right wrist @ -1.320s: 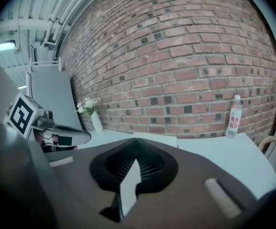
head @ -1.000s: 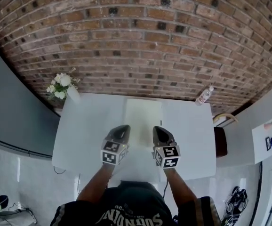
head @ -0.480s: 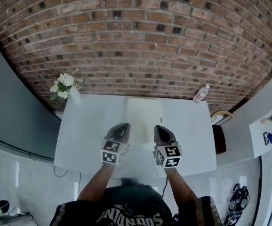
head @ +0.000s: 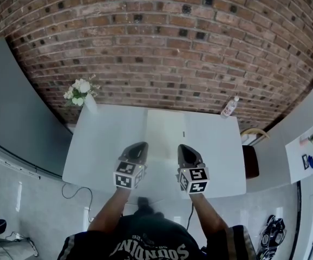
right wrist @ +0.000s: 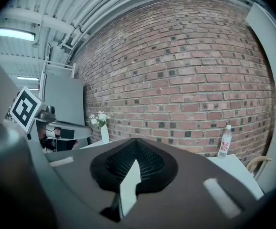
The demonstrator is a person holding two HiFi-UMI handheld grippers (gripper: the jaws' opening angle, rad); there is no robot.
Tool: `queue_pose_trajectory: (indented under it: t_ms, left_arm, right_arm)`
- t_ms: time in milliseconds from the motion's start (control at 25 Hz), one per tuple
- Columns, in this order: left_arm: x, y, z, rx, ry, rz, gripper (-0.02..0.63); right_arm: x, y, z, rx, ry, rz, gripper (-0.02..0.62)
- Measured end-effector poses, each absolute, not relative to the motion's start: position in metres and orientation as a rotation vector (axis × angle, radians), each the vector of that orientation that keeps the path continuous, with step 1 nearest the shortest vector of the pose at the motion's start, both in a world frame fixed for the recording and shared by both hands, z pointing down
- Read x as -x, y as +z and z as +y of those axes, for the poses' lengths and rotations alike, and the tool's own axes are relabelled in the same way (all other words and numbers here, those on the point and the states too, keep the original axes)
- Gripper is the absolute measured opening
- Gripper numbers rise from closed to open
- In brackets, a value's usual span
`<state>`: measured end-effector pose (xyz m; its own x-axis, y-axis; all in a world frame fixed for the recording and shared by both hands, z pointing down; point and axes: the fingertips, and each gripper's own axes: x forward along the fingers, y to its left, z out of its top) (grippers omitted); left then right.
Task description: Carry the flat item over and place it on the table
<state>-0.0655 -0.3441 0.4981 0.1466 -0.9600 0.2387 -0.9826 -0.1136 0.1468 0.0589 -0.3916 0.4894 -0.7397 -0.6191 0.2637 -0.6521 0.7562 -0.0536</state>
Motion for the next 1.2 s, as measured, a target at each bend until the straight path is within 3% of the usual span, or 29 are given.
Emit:
queue_pose_trajectory:
  t_ms: [1200]
  left_arm:
    - [0.029, 0.488, -0.261, -2.160, 0.123, -1.937, 0.009]
  right_arm:
    - [-0.099, 0.476, -0.322, -1.019, 0.210, -2.779, -0.002]
